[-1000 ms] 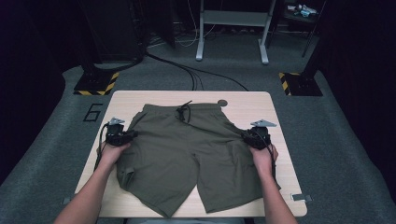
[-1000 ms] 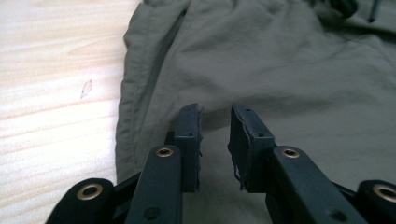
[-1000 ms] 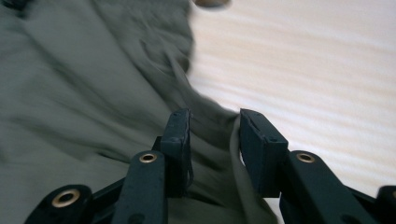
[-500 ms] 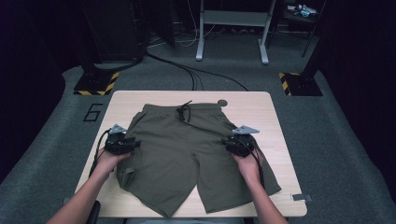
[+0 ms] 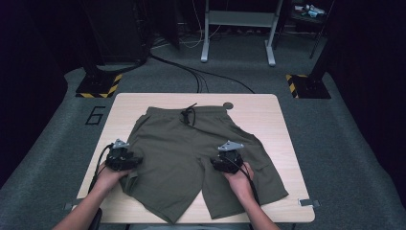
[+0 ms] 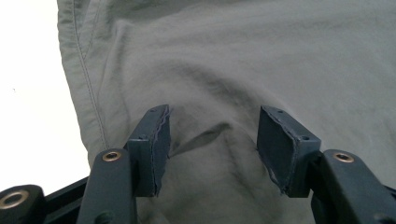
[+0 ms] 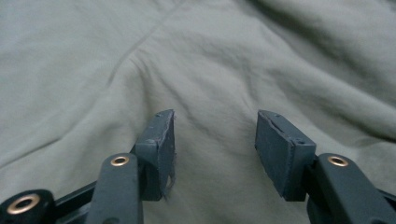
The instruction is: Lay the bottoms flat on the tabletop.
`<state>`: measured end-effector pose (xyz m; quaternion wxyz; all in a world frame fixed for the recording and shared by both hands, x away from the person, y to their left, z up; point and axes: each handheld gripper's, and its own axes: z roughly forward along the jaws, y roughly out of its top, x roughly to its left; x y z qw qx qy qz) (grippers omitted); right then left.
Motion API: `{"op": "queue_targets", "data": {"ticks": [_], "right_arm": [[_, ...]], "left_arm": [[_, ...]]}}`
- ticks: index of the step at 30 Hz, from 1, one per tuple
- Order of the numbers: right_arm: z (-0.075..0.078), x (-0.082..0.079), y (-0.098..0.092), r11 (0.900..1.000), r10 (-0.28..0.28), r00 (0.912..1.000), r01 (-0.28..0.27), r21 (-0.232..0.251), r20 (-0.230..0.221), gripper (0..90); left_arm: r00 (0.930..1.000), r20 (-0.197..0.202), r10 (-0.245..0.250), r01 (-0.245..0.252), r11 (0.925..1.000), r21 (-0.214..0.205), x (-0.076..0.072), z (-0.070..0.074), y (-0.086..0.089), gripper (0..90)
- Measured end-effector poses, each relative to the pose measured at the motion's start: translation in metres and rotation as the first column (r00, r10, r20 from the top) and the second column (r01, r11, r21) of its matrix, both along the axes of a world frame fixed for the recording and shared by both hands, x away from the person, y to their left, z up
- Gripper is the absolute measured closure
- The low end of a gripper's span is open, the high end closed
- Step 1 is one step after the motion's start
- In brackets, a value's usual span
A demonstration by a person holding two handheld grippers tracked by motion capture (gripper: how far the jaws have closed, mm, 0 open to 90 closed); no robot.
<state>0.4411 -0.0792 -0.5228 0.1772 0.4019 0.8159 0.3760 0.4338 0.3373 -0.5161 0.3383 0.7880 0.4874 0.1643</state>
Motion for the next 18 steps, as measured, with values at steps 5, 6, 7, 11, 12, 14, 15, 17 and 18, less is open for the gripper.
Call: {"op": "queue_targets", "data": {"ticks": [5, 6, 7, 11, 12, 14, 15, 17, 18], "right_arm": [[-0.002, 0.007, -0.004, 0.9999, -0.014, 0.9999, 0.014, -0.007, 0.005, 45.6], [-0.003, 0.007, -0.004, 0.9998, -0.019, 0.9998, 0.019, -0.001, 0.0, 45.8], [-0.003, 0.009, -0.005, 0.9999, -0.016, 0.9998, 0.016, 0.0, 0.014, 46.3], [-0.003, 0.023, -0.012, 0.9991, -0.041, 0.999, 0.041, 0.003, 0.017, 49.6], [-0.003, 0.027, -0.013, 0.9987, -0.051, 0.9986, 0.051, 0.003, 0.016, 49.7], [-0.003, 0.037, -0.017, 0.9984, -0.057, 0.9982, 0.057, 0.002, 0.019, 49.9], [-0.003, 0.042, -0.019, 0.9978, -0.066, 0.9977, 0.066, 0.002, 0.016, 49.9], [-0.003, 0.049, -0.023, 0.9972, -0.074, 0.9972, 0.074, 0.005, 0.013, 49.9], [-0.003, 0.054, -0.026, 0.9974, -0.072, 0.9972, 0.072, 0.001, 0.019, 50.0]], "left_arm": [[0.9991, 0.014, 0.04, -0.04, 0.9989, 0.023, 0.005, -0.001, -0.005, 45.2], [0.9987, 0.014, 0.048, -0.048, 0.9987, 0.018, 0.008, -0.001, -0.006, 45.4], [0.998, 0.018, 0.06, -0.06, 0.9981, 0.014, 0.01, -0.001, -0.009, 45.7], [0.9963, 0.033, 0.08, -0.08, 0.9968, 0.002, 0.023, -0.003, -0.017, 46.5], [0.9963, 0.034, 0.079, -0.079, 0.9969, 0.006, 0.028, -0.003, -0.019, 46.5], [0.9954, 0.044, 0.085, -0.086, 0.9963, 0.005, 0.032, -0.003, -0.022, 46.5], [0.9948, 0.05, 0.089, -0.089, 0.9961, -0.003, 0.041, -0.004, -0.027, 46.5], [0.9966, 0.043, 0.071, -0.07, 0.9975, -0.006, 0.051, -0.004, -0.03, 46.5], [0.996, 0.049, 0.075, -0.074, 0.9971, -0.021, 0.056, -0.004, -0.032, 46.5]]}}
